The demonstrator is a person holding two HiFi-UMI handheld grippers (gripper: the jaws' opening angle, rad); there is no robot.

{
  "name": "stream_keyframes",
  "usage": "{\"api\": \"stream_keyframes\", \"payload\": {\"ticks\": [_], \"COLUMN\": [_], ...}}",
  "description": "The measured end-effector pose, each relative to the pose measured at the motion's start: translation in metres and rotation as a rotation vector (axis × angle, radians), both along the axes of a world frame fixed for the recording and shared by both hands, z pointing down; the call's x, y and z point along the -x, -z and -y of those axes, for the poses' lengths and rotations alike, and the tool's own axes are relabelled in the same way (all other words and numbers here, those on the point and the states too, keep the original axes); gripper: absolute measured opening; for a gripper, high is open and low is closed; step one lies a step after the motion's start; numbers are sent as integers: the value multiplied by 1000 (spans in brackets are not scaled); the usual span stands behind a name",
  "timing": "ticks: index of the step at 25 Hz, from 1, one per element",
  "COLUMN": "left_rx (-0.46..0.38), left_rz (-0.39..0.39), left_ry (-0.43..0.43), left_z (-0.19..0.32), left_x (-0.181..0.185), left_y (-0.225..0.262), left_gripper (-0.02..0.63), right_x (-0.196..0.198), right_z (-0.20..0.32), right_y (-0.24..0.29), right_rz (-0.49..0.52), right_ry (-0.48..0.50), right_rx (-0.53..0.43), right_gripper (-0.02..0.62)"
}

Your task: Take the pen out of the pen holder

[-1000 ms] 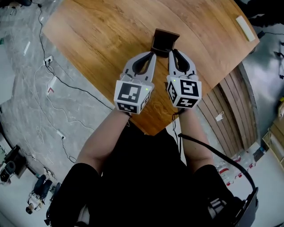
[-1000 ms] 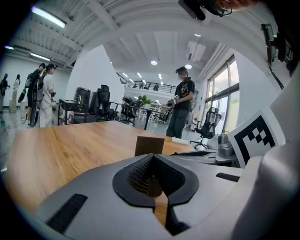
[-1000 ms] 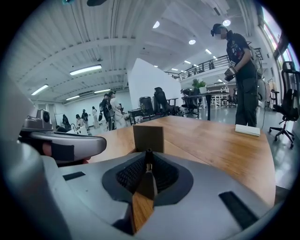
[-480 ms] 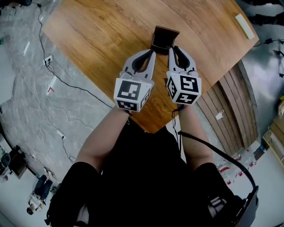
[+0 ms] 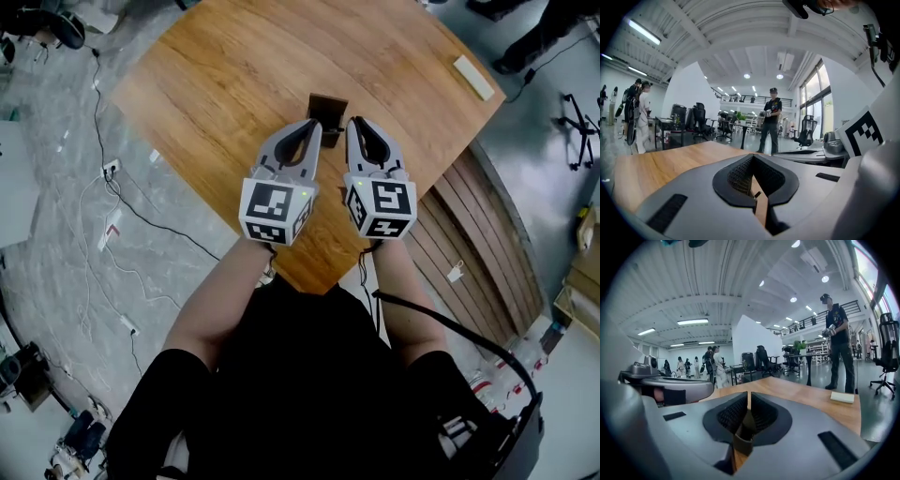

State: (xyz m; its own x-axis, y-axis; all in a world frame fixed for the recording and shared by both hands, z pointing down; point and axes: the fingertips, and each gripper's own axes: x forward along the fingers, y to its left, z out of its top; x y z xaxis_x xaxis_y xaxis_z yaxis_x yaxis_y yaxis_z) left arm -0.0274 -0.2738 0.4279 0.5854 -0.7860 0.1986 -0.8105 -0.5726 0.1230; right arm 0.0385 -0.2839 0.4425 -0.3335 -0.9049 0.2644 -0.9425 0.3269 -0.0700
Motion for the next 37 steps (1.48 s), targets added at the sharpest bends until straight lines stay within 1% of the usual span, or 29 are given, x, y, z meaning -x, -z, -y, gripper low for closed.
{"api": "stream_keyframes", "payload": {"ticks": [2,6,10,14,16,19,24,28,37], "left_rx": [-37,-131,-181,-238,-247,-237,-246,-262,-270], "left_rz": [-7,-15,-15,-30,-26,-24,-28,-31,-24], "left_ry": [-1,-9,-13,-12,-7,3,9,6,-13], "left_z": [-8,-23,-52,-65,-71,-89,-108,-111,-111], "left_x": [-4,-13,-19,-18,-19,-18,-13,-11,-15], "left_y": [25,74,109,140,140,138,153,163,162], "left_gripper": [0,0,0,0,0,0,0,0,0], "right_x": [-3,-9,-11,-10,-11,-9,-1,5,3], "right_z": [-11,-32,-66,-80,-87,-105,-125,-129,-129], "right_y": [32,92,132,163,163,159,176,188,186], "right_rz": [0,-1,5,12,12,9,9,6,11], "right_ry": [12,37,75,95,98,111,124,131,124], "right_rx": [-64,-199,-268,-334,-337,-320,-335,-352,-347], "right_gripper": [20,15,15,14,14,14,14,14,14]}}
